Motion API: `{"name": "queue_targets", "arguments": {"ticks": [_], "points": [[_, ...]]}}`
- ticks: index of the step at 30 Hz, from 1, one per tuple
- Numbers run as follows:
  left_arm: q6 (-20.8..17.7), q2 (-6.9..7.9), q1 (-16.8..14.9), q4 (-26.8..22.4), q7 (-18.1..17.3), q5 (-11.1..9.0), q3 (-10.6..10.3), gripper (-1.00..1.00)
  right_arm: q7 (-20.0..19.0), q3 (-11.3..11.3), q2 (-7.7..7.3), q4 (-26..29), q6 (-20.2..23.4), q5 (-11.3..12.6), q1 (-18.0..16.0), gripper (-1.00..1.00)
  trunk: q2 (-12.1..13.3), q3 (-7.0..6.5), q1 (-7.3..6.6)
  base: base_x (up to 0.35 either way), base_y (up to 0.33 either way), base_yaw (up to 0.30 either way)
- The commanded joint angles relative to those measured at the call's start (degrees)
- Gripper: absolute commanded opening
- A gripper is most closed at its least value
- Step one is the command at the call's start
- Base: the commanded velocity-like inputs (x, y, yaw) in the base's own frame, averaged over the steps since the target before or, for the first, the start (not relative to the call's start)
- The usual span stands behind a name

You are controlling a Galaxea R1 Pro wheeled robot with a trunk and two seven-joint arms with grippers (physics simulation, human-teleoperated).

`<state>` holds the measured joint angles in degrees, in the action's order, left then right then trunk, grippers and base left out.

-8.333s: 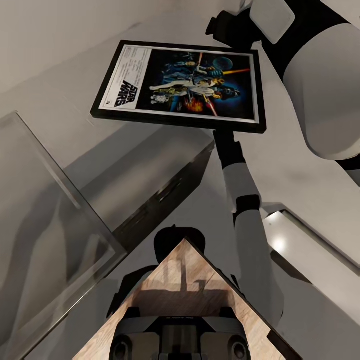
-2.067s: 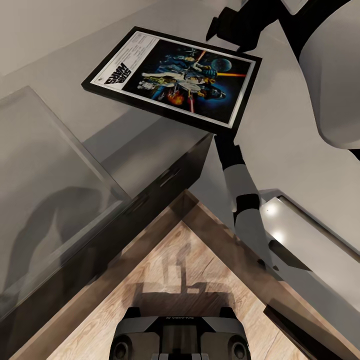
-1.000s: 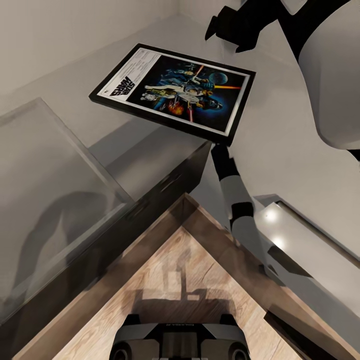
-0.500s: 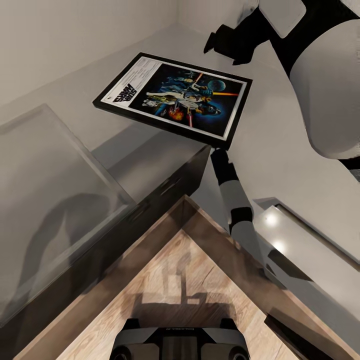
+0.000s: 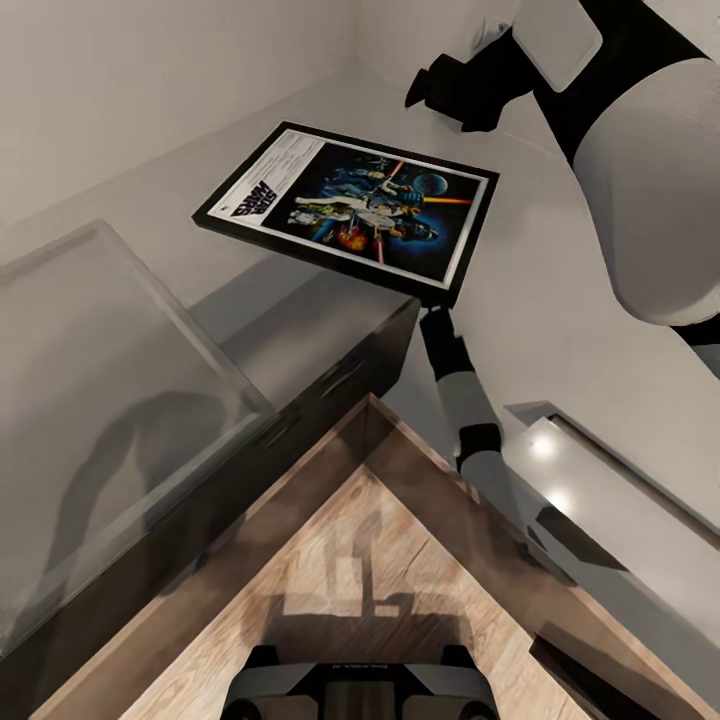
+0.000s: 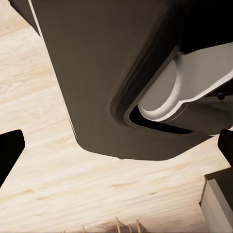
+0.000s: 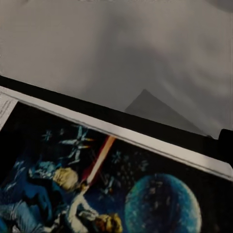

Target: Pick up the poster from the kitchen countertop and hang it on one of the wall nails in the kitchen.

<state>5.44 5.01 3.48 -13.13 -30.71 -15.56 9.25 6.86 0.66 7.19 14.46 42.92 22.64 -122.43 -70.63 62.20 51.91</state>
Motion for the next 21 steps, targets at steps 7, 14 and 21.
{"name": "queue_targets", "arguments": {"ticks": [7, 14, 21], "points": [[0.01, 0.0, 0.03, -0.05, -0.23, -0.17, 0.1, 1.0, 0.51, 0.04, 0.02, -0.33, 0.08, 0.56, 0.61, 1.0, -0.02, -0.62, 0.01, 0.0, 0.0, 0.0], [0.01, 0.0, 0.03, -0.06, -0.23, -0.17, 0.14, 1.0, 0.4, 0.04, -0.03, -0.33, -0.09, 0.56, 3.84, 1.0, -0.02, -0.75, 0.01, 0.0, 0.0, 0.0], [0.02, -0.99, 0.03, 0.03, -0.15, -0.16, 0.33, 1.0, 0.46, -1.54, 1.02, -0.77, 1.78, -1.08, 1.99, 1.0, -0.02, -0.75, 0.01, 0.0, 0.0, 0.0]]}}
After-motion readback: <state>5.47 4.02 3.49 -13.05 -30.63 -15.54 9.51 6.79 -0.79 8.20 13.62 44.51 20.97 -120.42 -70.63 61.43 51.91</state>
